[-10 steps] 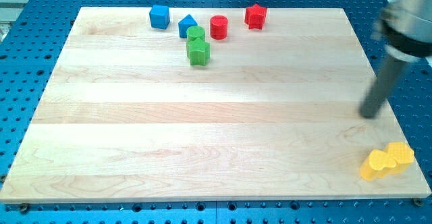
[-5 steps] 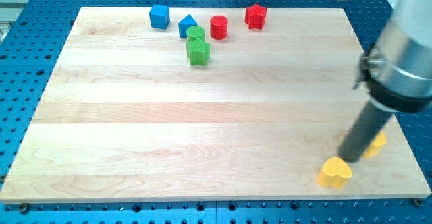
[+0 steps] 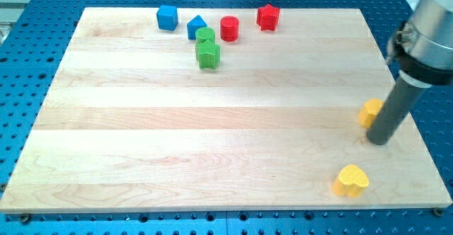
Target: Move the yellow hexagon below the green star
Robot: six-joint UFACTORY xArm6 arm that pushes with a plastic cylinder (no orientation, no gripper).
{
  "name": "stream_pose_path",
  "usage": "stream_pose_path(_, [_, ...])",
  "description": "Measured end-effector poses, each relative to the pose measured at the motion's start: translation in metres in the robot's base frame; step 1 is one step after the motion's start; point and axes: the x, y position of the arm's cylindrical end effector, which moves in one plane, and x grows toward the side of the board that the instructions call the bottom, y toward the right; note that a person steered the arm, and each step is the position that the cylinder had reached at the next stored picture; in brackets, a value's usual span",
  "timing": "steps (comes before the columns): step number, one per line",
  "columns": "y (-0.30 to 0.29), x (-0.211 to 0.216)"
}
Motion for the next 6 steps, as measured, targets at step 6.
stream_pose_path(6, [-0.153,-0.096])
